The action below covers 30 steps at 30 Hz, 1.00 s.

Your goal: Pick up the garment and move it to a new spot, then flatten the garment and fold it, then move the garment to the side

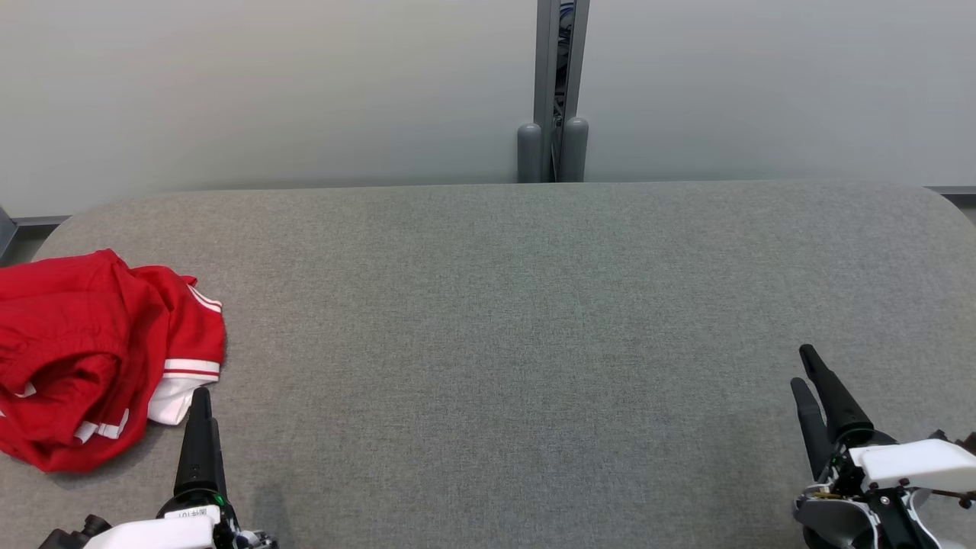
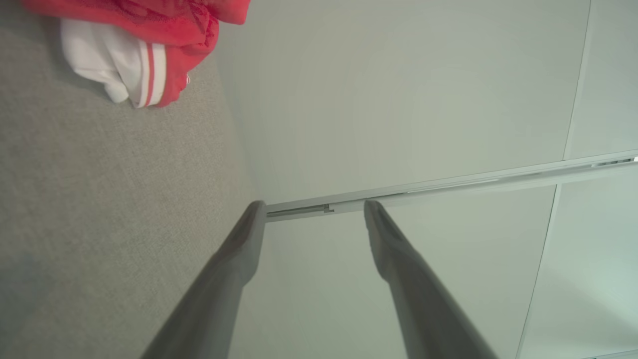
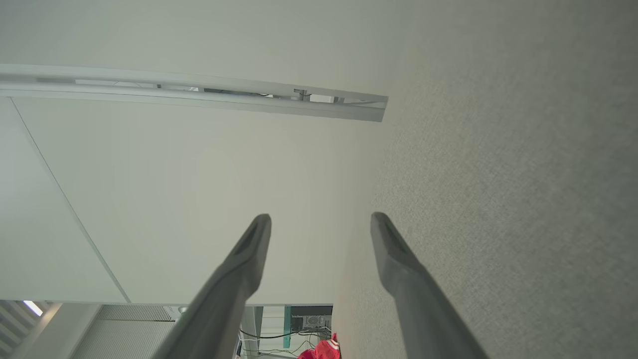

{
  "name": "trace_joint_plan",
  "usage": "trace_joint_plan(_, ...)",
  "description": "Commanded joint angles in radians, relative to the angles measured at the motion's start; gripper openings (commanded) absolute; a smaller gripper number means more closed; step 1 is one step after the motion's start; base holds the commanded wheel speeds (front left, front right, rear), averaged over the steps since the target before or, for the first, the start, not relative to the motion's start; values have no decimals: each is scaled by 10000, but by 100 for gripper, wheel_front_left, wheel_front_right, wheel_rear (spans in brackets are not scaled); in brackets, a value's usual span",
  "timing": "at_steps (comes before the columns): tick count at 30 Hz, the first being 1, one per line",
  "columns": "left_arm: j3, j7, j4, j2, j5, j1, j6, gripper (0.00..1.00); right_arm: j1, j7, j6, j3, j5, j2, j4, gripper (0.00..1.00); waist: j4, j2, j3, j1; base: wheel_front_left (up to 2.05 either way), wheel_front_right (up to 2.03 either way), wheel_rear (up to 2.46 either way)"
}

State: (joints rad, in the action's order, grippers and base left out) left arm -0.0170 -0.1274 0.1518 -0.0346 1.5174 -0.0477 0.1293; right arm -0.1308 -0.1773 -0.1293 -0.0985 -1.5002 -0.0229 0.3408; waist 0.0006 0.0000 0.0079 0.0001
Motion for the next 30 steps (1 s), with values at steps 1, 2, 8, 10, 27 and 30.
trace_joint_plan(1, -94, -55, -216, -75, -316, 202, 4, 100, -287, 147, -4, 119, 259, -121, -210, 100, -1, 0, -4, 0, 0, 0, 0)
trace_joint_plan(2, -121, -75, -233, -77, -479, 204, 4, 100, -299, 214, -4, 186, 444, -124, -229, 100, -2, 0, -6, 0, 0, 0, 0)
trace_joint_plan(8, -301, -189, -358, -87, -1607, 205, 5, 100, -358, 587, -6, 565, 1408, -142, -355, 100, -10, 0, -28, 0, 0, 0, 0)
trace_joint_plan(10, -351, -225, -405, -90, -1991, 201, 6, 100, -377, 709, -6, 689, 1786, -147, -393, 100, -13, 0, -36, 0, 0, 0, 0)
trace_joint_plan(27, -338, -508, -772, -115, -5836, 79, -197, 100, -530, 1634, -9, 1625, 5679, -188, -555, 100, -36, 0, -93, 0, 0, 0, 0)
trace_joint_plan(30, -298, -555, -852, -117, -6613, 56, -252, 100, -551, 1782, -10, 1759, 6238, -195, -574, 100, -38, 0, -99, 0, 0, 0, 0)
